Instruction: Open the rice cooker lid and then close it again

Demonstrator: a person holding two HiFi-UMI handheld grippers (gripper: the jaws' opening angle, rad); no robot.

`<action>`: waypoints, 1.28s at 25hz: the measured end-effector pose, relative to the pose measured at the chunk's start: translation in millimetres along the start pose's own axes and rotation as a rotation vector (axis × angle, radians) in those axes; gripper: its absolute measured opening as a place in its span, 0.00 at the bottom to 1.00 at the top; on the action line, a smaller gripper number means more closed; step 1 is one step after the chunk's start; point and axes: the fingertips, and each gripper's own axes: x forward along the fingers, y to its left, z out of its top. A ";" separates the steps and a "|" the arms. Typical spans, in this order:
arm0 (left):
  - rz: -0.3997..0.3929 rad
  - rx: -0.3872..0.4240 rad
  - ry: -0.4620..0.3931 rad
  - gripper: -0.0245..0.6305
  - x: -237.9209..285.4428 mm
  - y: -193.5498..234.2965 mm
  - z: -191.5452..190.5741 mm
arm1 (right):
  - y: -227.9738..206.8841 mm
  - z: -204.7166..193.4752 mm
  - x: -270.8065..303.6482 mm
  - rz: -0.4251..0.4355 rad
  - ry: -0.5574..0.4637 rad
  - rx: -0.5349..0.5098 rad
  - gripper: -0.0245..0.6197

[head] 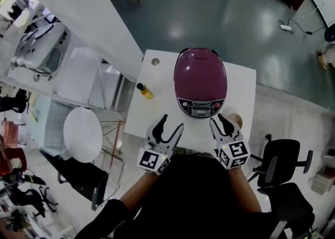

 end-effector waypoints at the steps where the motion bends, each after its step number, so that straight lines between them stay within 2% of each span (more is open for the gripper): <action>1: -0.010 0.000 -0.002 0.41 4.0 3.1 2.1 | 0.0 3.9 4.1 -0.005 -0.004 -0.005 0.19; 4: -0.031 -0.001 -0.012 0.41 12.6 12.2 7.7 | 0.8 9.0 16.8 -0.014 0.003 -0.015 0.08; 6: -0.045 0.004 -0.017 0.41 15.4 17.0 8.7 | 2.8 10.0 23.8 -0.017 0.015 -0.019 0.05; 18: -0.100 -0.035 -0.015 0.41 23.5 42.0 11.1 | -0.5 3.2 68.2 -0.065 0.114 -0.049 0.04; 32: -0.150 -0.079 -0.009 0.41 34.6 74.5 8.2 | -16.1 -51.1 109.8 -0.136 0.296 -0.030 0.04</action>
